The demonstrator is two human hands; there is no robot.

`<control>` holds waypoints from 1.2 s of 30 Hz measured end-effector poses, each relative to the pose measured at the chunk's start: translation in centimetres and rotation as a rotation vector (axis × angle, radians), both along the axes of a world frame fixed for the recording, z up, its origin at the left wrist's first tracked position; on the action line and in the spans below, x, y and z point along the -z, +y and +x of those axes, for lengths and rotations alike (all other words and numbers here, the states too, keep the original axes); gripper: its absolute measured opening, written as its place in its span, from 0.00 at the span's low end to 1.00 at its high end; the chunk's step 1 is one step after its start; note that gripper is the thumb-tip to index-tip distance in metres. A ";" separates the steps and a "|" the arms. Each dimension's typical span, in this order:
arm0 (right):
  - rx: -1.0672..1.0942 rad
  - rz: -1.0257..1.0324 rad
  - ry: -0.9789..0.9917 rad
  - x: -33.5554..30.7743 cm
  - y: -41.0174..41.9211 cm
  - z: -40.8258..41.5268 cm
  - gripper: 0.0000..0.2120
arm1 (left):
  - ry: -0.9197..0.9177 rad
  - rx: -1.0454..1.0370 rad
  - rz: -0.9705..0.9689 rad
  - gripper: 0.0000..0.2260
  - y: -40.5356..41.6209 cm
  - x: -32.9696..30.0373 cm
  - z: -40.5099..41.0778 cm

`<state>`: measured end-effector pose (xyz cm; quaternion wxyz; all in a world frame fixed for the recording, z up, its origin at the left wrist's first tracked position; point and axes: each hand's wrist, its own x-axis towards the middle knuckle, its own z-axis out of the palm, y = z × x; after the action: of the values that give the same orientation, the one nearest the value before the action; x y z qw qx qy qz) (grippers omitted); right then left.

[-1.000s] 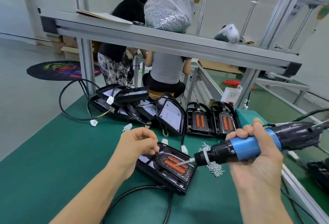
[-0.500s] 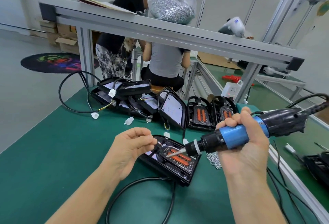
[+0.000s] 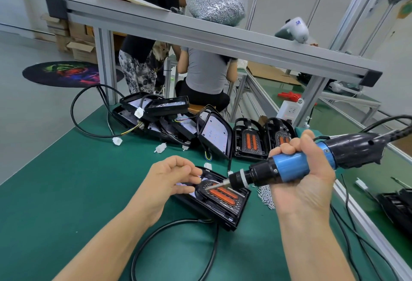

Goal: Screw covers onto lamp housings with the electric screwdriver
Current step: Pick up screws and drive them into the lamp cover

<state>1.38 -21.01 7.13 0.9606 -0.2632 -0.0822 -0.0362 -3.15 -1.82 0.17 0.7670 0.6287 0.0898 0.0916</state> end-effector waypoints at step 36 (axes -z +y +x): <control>0.100 -0.224 -0.107 1.8 3.8 0.9 0.12 | -0.032 -0.237 0.719 0.05 1.7 3.2 -0.8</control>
<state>2.30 -17.19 5.31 0.9165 -0.3700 -0.1237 -0.0887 -3.92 -0.16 -3.04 0.4829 0.8414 0.1118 0.2152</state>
